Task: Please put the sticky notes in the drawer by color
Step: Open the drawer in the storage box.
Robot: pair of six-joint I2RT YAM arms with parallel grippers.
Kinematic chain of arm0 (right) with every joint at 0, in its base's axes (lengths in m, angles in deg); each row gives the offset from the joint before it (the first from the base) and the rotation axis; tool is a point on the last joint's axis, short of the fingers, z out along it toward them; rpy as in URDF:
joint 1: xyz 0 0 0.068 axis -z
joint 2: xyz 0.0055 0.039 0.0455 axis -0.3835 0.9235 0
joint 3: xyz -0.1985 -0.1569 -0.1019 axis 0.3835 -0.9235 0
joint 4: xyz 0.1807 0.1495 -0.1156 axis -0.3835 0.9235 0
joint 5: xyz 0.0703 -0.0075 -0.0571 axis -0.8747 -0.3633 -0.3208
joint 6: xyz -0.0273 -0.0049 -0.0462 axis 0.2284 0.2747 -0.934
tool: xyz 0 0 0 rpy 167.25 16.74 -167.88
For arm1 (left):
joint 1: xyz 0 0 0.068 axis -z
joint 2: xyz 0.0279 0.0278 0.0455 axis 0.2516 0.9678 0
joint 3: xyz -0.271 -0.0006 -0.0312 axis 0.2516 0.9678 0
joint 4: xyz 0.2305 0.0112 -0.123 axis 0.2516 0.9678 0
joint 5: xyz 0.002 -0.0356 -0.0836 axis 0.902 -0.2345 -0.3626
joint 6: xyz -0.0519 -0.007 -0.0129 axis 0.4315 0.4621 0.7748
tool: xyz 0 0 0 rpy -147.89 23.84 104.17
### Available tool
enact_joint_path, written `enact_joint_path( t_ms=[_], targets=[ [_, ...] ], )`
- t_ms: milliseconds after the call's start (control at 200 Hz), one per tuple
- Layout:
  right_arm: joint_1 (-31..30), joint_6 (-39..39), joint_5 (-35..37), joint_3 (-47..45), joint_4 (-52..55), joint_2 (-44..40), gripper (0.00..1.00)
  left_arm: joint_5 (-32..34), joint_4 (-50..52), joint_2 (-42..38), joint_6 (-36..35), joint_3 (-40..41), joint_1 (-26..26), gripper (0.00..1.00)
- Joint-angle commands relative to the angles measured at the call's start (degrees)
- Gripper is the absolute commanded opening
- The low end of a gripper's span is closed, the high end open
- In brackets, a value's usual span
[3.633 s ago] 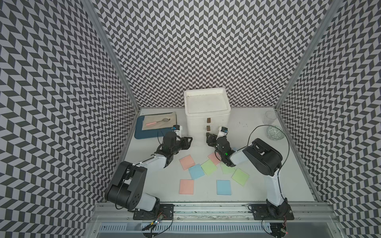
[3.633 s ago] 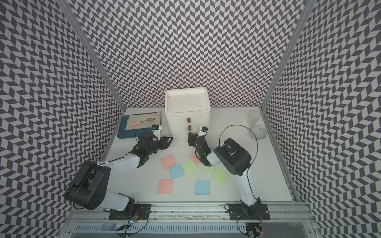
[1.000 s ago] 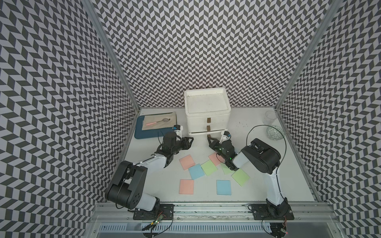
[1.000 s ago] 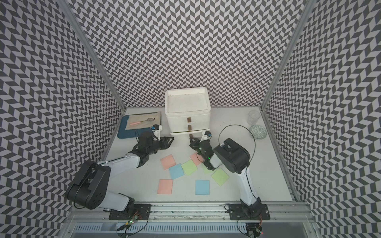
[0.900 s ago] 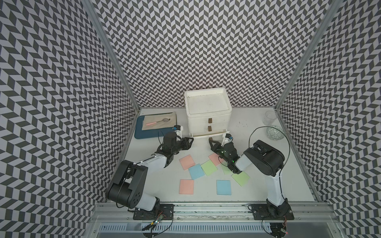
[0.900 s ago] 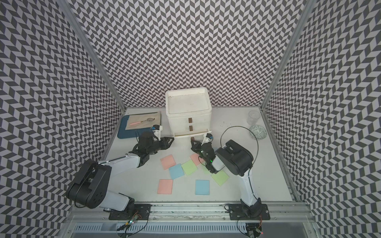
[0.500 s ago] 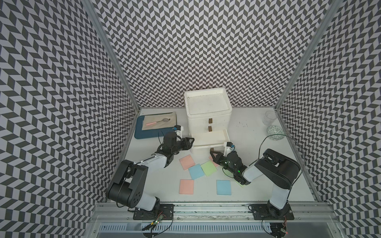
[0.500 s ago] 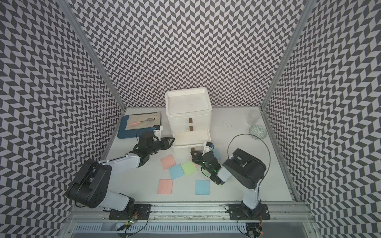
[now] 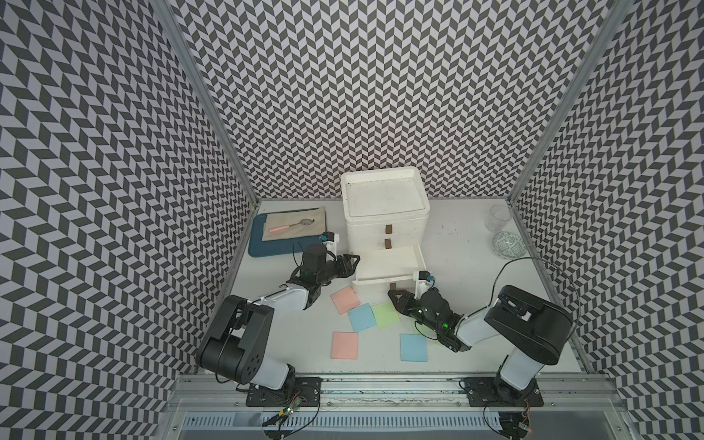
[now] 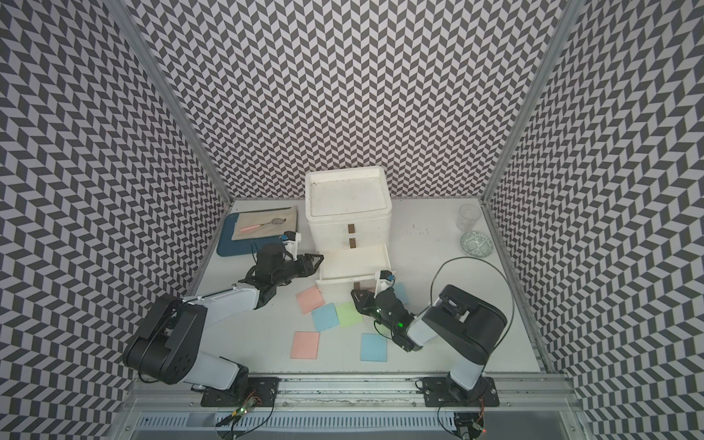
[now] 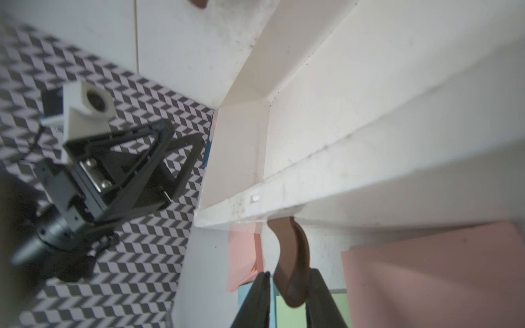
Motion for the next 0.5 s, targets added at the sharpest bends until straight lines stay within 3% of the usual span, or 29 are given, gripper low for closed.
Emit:
enact_joint_path(
  t_ms=[0, 185, 335, 496],
  targets=[
    [-0.51, -3.15, 0.46, 1.79, 3.06, -4.3, 0.44, -0.36, -0.74, -1.22, -0.43, -0.77, 0.33, 0.56],
    [-0.41, -10.2, 5.67, 7.05, 22.82, -15.64, 0.63, -0.21, -1.03, -2.3, -0.58, -0.26, 0.61, 0.59],
    [1.3, -16.72, 13.28, 11.1, 43.02, -26.82, 0.87, 0.35, -1.28, -4.2, -0.78, 0.6, 0.76, 0.59],
    [10.4, -22.08, 11.56, 10.37, 57.24, -34.97, 0.92, 0.74, -1.8, -6.79, -0.56, 1.62, 1.33, 0.62]
  ],
)
